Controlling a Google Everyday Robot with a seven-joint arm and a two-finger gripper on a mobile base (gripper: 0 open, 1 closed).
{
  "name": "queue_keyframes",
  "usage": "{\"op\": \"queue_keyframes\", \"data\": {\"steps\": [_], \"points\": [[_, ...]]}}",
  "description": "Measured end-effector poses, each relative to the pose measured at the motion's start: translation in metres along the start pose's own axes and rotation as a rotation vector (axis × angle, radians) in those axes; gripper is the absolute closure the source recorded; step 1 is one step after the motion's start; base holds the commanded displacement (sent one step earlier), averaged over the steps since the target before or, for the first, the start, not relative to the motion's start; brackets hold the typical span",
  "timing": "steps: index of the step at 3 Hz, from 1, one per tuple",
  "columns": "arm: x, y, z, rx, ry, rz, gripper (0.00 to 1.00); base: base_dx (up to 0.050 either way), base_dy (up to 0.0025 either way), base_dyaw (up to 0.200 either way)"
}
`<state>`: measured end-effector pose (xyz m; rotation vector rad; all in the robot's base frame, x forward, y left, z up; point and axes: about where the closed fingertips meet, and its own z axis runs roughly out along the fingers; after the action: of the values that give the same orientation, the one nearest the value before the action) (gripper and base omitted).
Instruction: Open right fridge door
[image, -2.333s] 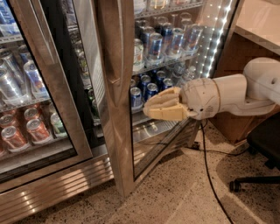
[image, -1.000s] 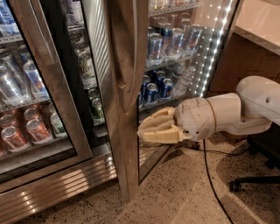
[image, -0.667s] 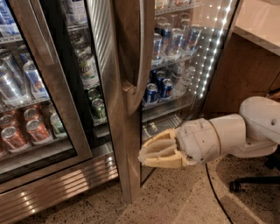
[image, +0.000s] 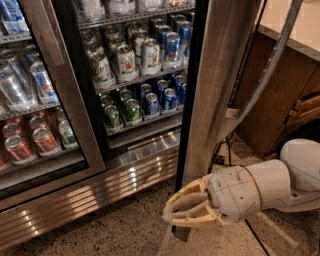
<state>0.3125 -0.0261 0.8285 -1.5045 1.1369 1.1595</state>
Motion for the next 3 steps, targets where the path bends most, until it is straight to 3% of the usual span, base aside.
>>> {"op": "queue_keyframes", "data": {"steps": [3], "points": [[0.0000, 0.0000, 0.0000, 0.000, 0.000, 0.000, 1.00, -0.049, -0.00002, 0.000]]}}
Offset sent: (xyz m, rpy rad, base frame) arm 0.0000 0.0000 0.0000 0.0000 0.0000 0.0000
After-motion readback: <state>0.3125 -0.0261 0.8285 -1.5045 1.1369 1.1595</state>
